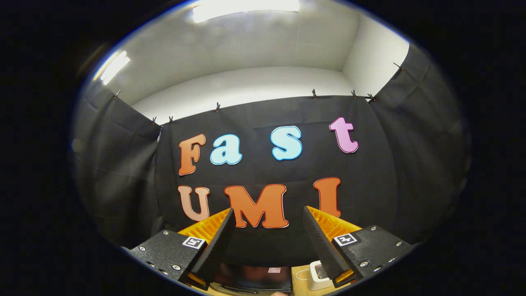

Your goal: Open the toaster oven, put the food inside, and close the toaster oven door.

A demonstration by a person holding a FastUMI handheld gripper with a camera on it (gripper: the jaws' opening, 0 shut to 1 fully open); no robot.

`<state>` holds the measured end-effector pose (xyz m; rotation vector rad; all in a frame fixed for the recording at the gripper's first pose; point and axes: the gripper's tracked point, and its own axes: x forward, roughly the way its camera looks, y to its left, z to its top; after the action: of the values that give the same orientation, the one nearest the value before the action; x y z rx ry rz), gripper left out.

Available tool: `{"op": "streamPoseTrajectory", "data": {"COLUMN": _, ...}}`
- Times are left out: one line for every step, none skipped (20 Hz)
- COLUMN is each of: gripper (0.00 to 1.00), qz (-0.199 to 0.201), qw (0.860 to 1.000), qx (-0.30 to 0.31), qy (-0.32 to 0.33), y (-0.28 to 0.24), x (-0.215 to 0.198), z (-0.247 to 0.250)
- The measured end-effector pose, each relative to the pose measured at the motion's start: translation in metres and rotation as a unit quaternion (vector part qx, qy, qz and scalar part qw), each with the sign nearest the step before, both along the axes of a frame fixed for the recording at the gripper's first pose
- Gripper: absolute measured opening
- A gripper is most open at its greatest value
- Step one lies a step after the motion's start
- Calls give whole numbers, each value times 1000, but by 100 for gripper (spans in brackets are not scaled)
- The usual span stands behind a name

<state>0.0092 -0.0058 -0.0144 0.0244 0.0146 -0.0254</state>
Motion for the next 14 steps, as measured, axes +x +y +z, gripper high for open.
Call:
{"op": "streamPoseTrajectory", "data": {"gripper": 98, "qz": 3, "qw": 1000, "qx": 1, "qy": 5, "y": 3, "x": 0, "z": -6}}
{"op": "streamPoseTrajectory", "data": {"gripper": 97, "qz": 5, "qw": 1000, "qx": 3, "qy": 12, "y": 7, "x": 1, "z": -13}}
{"op": "streamPoseTrajectory", "data": {"gripper": 98, "qz": 8, "qw": 1000, "qx": 4, "qy": 21, "y": 12, "x": 1, "z": -21}}
{"op": "streamPoseTrajectory", "data": {"gripper": 98, "qz": 11, "qw": 999, "qx": 6, "qy": 30, "y": 17, "x": 2, "z": -30}}
{"op": "streamPoseTrajectory", "data": {"gripper": 98, "qz": 15, "qw": 999, "qx": 7, "qy": 40, "y": 22, "x": 2, "z": -41}}
{"op": "streamPoseTrajectory", "data": {"gripper": 98, "qz": 18, "qw": 998, "qx": 9, "qy": 52, "y": 27, "x": 1, "z": -53}}
{"op": "streamPoseTrajectory", "data": {"gripper": 98, "qz": 22, "qw": 998, "qx": 9, "qy": 66, "y": 33, "x": 2, "z": -68}}
{"op": "streamPoseTrajectory", "data": {"gripper": 98, "qz": 26, "qw": 997, "qx": 10, "qy": 78, "y": 39, "x": 2, "z": -81}}
{"op": "streamPoseTrajectory", "data": {"gripper": 98, "qz": 28, "qw": 995, "qx": 11, "qy": 93, "y": 45, "x": 3, "z": -95}}
{"op": "streamPoseTrajectory", "data": {"gripper": 98, "qz": 30, "qw": 994, "qx": 12, "qy": 108, "y": 50, "x": 3, "z": -111}}
{"op": "streamPoseTrajectory", "data": {"gripper": 98, "qz": 28, "qw": 991, "qx": 13, "qy": 127, "y": 53, "x": 2, "z": -127}}
{"op": "streamPoseTrajectory", "data": {"gripper": 98, "qz": 29, "qw": 989, "qx": 16, "qy": 145, "y": 57, "x": 1, "z": -144}}
{"op": "streamPoseTrajectory", "data": {"gripper": 98, "qz": 31, "qw": 986, "qx": 21, "qy": 163, "y": 63, "x": 1, "z": -159}}
{"op": "streamPoseTrajectory", "data": {"gripper": 98, "qz": 37, "qw": 982, "qx": 26, "qy": 182, "y": 71, "x": 1, "z": -174}}
